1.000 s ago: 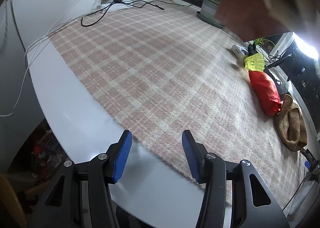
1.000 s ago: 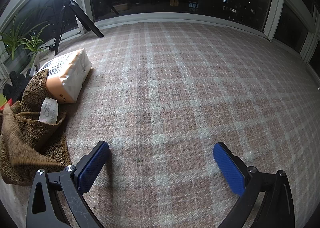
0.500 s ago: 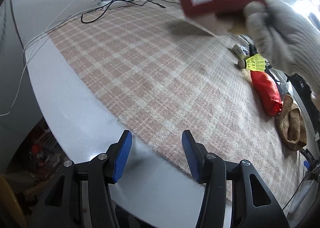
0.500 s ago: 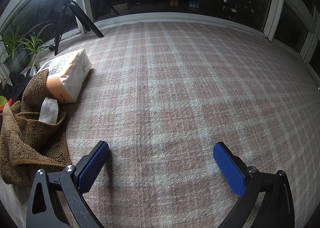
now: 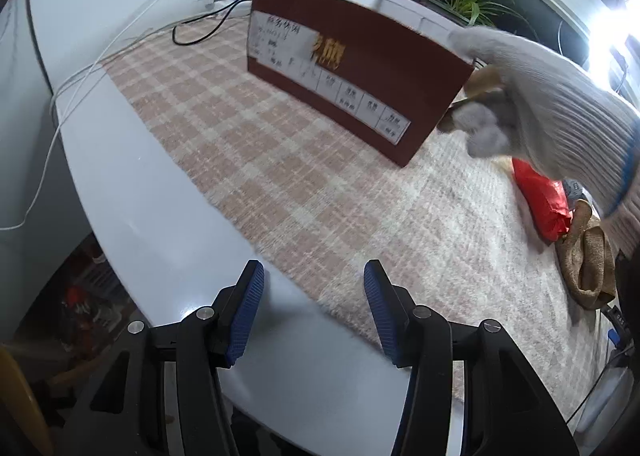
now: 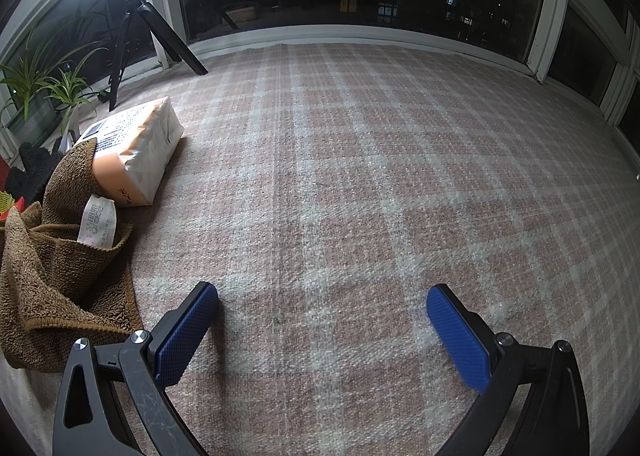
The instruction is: Organize soft objects
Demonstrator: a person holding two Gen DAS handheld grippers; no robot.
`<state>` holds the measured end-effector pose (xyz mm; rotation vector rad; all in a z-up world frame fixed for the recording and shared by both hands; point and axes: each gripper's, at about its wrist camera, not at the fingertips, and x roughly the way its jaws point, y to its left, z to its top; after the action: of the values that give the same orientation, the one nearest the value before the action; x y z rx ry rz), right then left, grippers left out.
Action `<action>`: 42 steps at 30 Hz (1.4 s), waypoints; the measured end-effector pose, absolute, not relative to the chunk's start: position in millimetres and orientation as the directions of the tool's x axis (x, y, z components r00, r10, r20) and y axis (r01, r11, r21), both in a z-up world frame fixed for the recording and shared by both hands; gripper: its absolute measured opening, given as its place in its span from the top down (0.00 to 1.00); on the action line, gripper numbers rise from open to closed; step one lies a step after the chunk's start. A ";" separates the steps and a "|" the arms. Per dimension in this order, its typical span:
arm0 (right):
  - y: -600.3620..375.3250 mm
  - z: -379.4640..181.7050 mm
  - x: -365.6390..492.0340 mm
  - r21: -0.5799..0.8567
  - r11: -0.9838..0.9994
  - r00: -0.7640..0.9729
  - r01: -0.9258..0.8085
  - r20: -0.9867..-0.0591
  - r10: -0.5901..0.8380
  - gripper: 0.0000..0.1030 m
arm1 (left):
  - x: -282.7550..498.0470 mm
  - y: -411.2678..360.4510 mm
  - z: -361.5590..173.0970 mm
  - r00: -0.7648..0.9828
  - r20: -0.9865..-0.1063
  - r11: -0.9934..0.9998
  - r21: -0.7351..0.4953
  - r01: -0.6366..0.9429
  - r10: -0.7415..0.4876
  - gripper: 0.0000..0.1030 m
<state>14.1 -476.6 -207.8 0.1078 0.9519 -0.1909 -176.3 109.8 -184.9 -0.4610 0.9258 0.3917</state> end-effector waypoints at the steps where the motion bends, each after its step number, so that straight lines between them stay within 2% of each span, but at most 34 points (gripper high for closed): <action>1: -476.8 -207.7 13.8 0.008 0.978 0.565 0.209 -0.817 -0.115 0.00 | -174.4 108.6 -183.3 0.547 -0.828 0.838 -0.209 -0.504 0.122 0.52; 20: -476.2 -207.8 14.3 0.007 0.978 0.564 0.210 -0.817 -0.115 0.00 | -100.4 29.8 -140.8 0.616 -0.786 0.935 -0.182 -0.303 0.046 0.52; 38: -476.9 -206.5 11.5 0.009 0.977 0.562 0.213 -0.819 -0.115 0.00 | -83.5 -10.3 -111.2 0.644 -0.761 0.959 -0.123 -0.254 0.073 0.52; 42: -476.7 -203.4 13.2 0.012 0.985 0.504 0.170 -0.861 -0.076 0.00 | -76.8 -17.6 -100.2 0.654 -0.754 0.969 -0.114 -0.218 0.058 0.52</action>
<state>13.2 -476.7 -203.4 0.1001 1.0329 -0.1492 -76.8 -17.6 -100.2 -0.2021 0.8449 0.1579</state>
